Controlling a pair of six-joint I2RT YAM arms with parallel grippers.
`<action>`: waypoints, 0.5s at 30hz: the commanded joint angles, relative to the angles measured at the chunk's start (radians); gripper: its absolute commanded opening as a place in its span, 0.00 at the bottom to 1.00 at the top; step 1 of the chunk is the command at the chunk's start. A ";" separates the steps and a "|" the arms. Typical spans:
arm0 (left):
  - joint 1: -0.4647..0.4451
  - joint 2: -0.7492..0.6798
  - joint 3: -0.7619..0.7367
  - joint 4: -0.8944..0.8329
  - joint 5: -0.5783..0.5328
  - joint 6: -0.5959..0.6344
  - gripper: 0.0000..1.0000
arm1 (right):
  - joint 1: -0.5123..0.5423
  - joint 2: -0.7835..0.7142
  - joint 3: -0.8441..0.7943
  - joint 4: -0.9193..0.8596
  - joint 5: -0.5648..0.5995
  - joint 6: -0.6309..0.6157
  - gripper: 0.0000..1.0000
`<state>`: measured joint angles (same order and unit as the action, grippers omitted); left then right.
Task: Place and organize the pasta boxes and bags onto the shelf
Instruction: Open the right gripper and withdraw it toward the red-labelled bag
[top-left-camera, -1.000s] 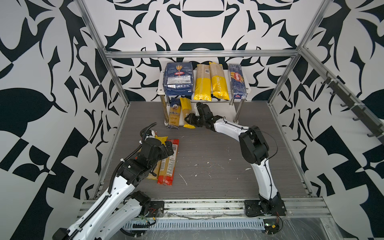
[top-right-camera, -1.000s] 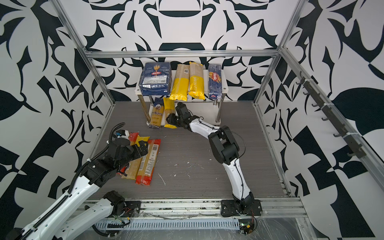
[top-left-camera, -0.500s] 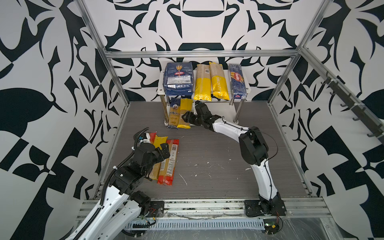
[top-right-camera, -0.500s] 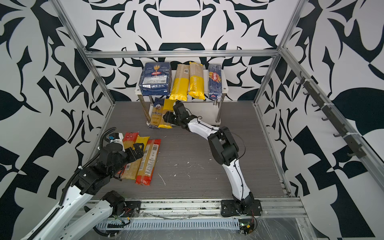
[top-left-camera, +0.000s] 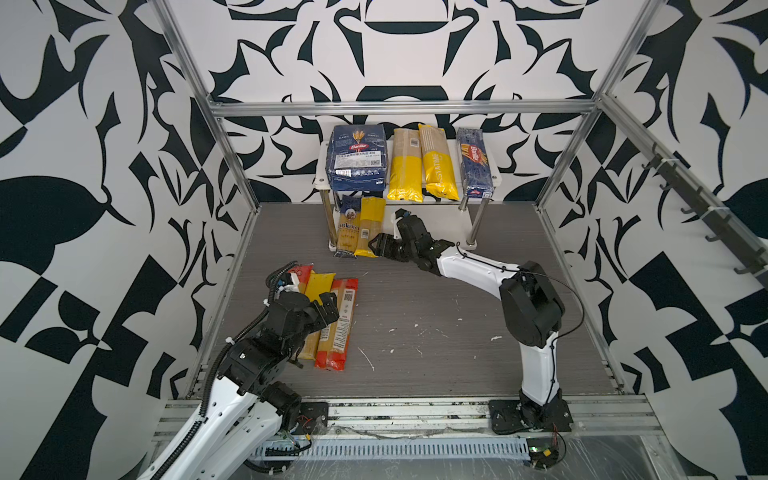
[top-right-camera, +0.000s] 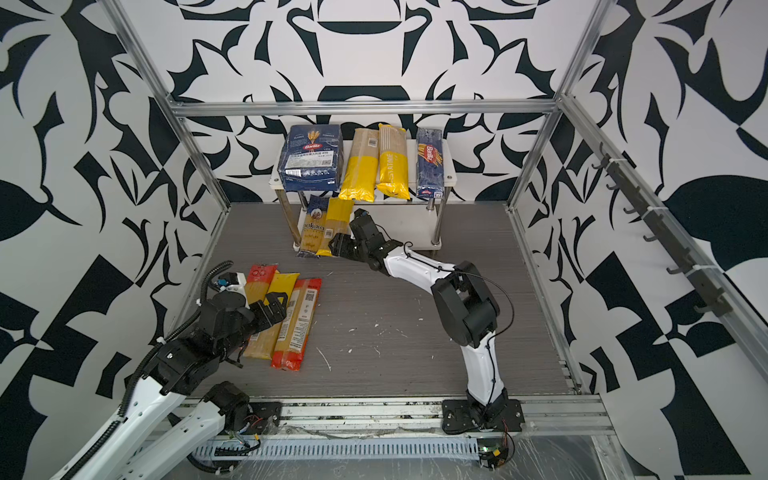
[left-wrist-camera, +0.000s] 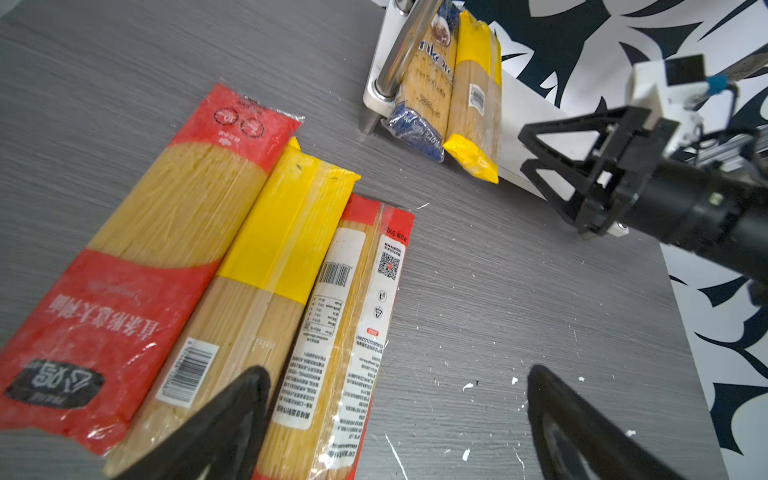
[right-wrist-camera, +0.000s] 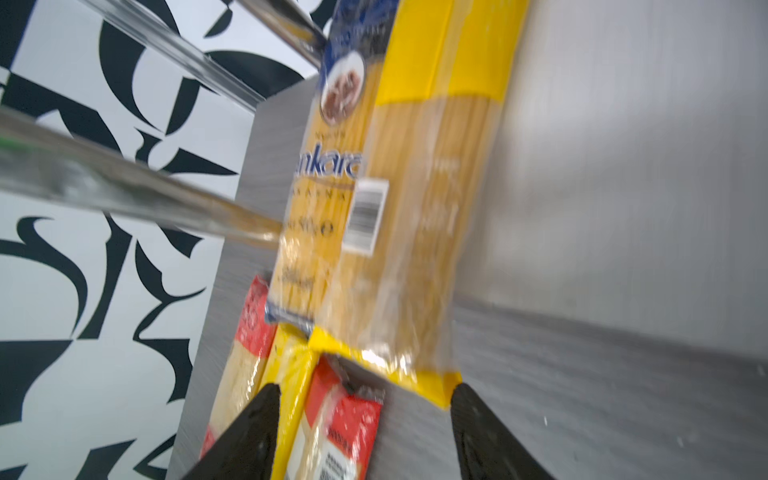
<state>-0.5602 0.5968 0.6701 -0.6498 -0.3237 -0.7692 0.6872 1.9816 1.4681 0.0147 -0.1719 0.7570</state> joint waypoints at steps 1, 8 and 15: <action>0.005 0.013 -0.029 -0.020 0.027 -0.049 0.99 | 0.045 -0.094 -0.080 -0.011 0.019 -0.022 0.68; 0.005 0.032 -0.087 -0.018 0.057 -0.121 0.99 | 0.183 -0.240 -0.259 -0.085 0.097 -0.057 0.68; 0.005 0.061 -0.160 0.013 0.102 -0.220 1.00 | 0.251 -0.375 -0.443 -0.064 0.107 -0.025 0.69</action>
<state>-0.5602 0.6514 0.5396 -0.6445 -0.2493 -0.9203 0.9386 1.6669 1.0687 -0.0559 -0.1047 0.7303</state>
